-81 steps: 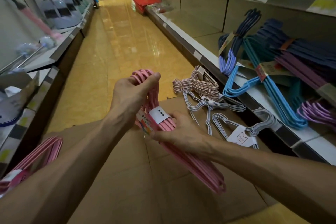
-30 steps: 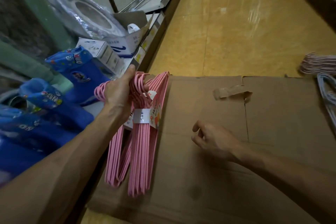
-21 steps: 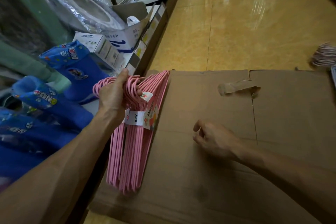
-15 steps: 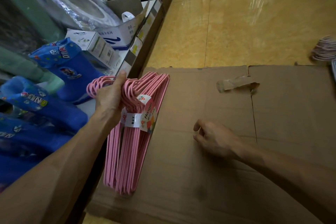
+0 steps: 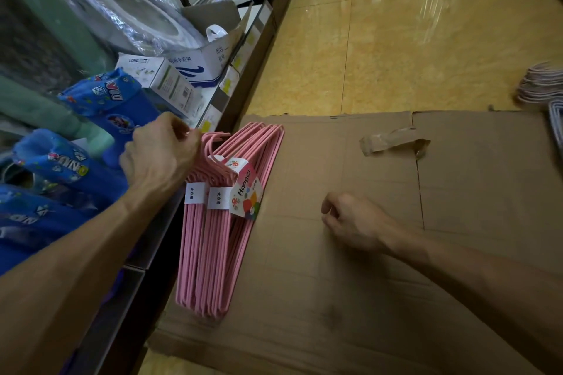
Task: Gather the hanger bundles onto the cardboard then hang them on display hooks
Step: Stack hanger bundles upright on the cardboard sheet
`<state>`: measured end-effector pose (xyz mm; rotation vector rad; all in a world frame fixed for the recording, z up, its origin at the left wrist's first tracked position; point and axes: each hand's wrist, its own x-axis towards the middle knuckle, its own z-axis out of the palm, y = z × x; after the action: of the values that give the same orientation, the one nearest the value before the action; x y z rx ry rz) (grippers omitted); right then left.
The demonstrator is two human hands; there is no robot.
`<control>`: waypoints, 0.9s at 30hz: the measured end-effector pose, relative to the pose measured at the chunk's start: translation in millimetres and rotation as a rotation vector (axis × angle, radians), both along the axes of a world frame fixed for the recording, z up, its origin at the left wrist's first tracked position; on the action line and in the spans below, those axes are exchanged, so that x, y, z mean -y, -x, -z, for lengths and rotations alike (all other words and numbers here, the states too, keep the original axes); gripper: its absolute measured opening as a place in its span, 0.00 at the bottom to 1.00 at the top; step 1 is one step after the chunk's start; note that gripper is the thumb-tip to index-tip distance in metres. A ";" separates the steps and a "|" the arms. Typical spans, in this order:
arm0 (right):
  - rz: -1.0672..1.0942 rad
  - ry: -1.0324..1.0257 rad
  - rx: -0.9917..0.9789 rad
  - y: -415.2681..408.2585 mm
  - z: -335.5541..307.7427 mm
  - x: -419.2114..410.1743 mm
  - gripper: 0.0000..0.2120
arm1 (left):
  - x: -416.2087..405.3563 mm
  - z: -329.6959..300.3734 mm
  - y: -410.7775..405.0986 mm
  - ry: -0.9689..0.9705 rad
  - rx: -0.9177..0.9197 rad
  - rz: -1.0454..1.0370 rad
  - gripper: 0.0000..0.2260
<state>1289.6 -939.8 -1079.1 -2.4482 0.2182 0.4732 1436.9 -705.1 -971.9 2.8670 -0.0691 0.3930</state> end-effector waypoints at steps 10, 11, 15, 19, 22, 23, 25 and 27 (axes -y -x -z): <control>-0.005 0.078 0.118 15.9 -27.8 16.1 0.10 | 5.1 -22.9 27.1 -0.185 0.021 0.161 0.11; 0.005 0.084 0.135 18.6 -31.7 20.0 0.10 | 11.8 -25.7 31.2 -0.165 0.030 0.172 0.11; 0.049 0.087 0.175 35.0 -44.8 37.4 0.10 | 47.6 -33.9 52.0 -0.052 0.053 0.248 0.11; 0.080 0.133 0.214 57.6 -58.7 55.7 0.11 | 76.1 -35.3 64.5 0.206 -0.069 0.474 0.09; 0.127 0.143 0.265 76.4 -70.4 71.6 0.10 | 101.2 -36.7 76.4 0.301 -0.145 0.590 0.07; 0.150 0.138 0.284 83.2 -74.9 78.0 0.10 | 111.9 -37.3 82.2 0.331 -0.171 0.614 0.07; 0.195 0.141 0.317 97.5 -82.8 93.6 0.09 | 134.6 -37.8 94.1 0.393 -0.223 0.651 0.07; 0.239 0.164 0.333 112.5 -87.8 112.1 0.10 | 158.6 -37.4 104.7 0.445 -0.246 0.701 0.08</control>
<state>1177.2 -1051.9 -991.3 -2.5702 0.4151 -0.0601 1332.2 -863.6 -934.5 2.2389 -0.7980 -0.0807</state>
